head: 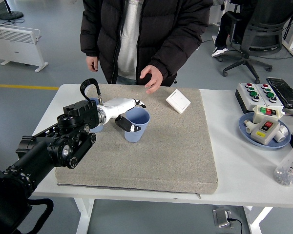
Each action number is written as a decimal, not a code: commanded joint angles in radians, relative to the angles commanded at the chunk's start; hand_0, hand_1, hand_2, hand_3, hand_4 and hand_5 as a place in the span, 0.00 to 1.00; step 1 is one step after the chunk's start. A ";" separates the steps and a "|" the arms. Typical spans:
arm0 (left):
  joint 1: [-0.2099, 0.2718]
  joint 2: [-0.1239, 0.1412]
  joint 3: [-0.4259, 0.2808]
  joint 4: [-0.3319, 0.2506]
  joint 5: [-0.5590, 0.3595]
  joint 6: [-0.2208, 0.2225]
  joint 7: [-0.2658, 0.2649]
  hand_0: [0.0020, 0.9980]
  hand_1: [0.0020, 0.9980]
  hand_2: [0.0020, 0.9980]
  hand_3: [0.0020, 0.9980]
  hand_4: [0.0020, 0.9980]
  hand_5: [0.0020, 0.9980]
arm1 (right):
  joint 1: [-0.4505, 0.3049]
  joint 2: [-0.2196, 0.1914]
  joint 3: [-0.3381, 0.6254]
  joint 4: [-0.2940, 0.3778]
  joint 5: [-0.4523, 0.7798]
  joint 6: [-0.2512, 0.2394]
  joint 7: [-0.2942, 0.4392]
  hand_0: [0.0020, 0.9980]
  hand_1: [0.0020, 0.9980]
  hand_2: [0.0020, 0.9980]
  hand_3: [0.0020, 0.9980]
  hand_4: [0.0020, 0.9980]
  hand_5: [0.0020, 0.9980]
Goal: Push cup pick cup insert cup
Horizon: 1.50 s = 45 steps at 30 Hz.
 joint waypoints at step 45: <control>-0.007 0.000 0.031 0.043 0.027 0.046 -0.004 0.48 0.62 0.68 0.67 0.58 0.04 | 0.008 -0.001 0.003 0.000 -0.004 0.000 -0.001 0.76 0.63 0.65 0.56 0.08 0.46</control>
